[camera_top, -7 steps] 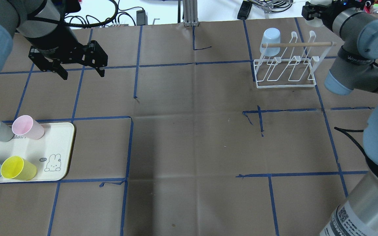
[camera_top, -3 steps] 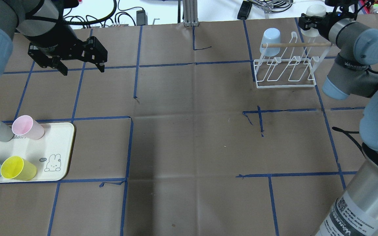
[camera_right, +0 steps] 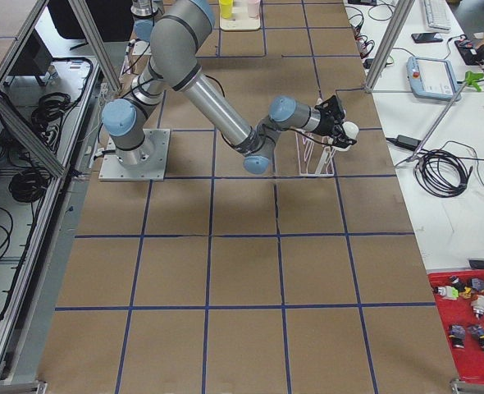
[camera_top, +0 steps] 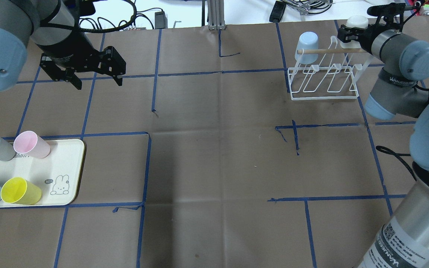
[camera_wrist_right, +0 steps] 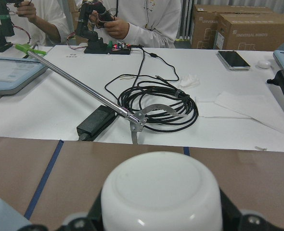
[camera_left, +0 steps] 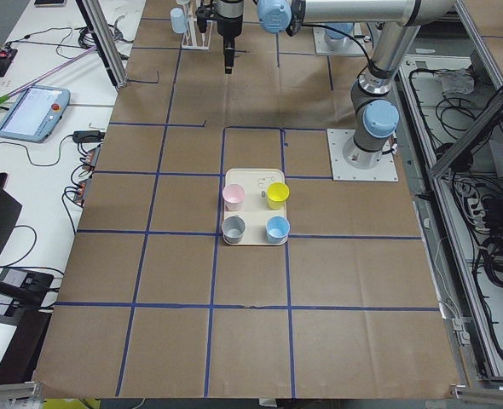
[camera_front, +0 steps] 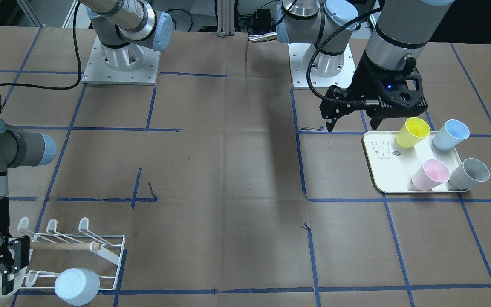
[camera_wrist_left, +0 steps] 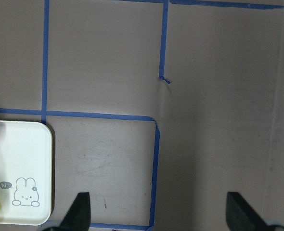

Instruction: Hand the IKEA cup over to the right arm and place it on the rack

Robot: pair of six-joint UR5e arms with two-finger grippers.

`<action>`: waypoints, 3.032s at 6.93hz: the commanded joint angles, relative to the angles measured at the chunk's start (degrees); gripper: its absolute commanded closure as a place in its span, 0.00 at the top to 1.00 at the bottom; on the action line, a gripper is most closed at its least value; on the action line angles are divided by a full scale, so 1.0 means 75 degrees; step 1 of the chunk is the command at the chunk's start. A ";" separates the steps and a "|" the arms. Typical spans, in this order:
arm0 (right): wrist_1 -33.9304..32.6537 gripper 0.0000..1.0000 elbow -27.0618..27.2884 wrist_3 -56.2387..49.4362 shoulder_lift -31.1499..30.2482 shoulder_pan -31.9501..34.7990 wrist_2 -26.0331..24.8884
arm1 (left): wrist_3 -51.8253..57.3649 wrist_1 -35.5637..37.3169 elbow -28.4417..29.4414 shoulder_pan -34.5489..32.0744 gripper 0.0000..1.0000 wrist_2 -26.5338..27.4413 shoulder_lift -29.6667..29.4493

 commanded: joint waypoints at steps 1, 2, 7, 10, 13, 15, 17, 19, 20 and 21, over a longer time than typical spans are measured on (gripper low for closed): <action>0.0039 0.99 0.0019 0.0076 -0.0017 -0.0022 -0.0001 | -0.0006 0.0010 -0.0010 -0.0012 1.00 -0.0012 -0.0084; 0.0039 0.99 0.0019 0.0065 -0.0040 -0.0022 0.0010 | -0.0006 0.0010 -0.0010 -0.0012 1.00 -0.0012 -0.0108; 0.4219 1.00 -0.0110 -0.0041 -0.2423 -0.0010 -0.0095 | -0.0006 0.0010 -0.0010 -0.0012 1.00 -0.0012 -0.0073; 0.8849 1.00 -0.0087 -0.0017 -0.4077 0.0037 -0.1527 | -0.0006 0.0010 -0.0010 -0.0012 1.00 0.0000 -0.0073; 1.2954 1.00 -0.0423 0.0065 -0.4809 0.0840 -0.1958 | -0.0006 -0.0002 -0.0021 -0.0012 1.00 0.0000 -0.0061; 1.4402 1.00 -0.1418 0.1552 -0.4798 0.2162 -0.1994 | -0.0006 0.0009 -0.0242 -0.0012 1.00 0.0000 0.0102; 1.4325 1.00 -0.1481 0.2549 -0.4798 0.3523 -0.2272 | 0.0018 0.0230 -0.0408 -0.0012 1.00 0.0023 0.0185; 1.4348 1.00 -0.1516 0.2514 -0.4868 0.3728 -0.2931 | 0.0006 0.0338 -0.0116 0.0000 1.00 0.0070 -0.0025; 1.4325 1.00 -0.1505 0.2514 -0.4833 0.3694 -0.3001 | 0.0006 0.0338 -0.0045 0.0000 1.00 0.0082 -0.0072; 1.4359 1.00 -0.1470 0.2526 -0.4845 0.3647 -0.2990 | 0.0006 0.0326 -0.0045 0.0000 1.00 0.0070 -0.0084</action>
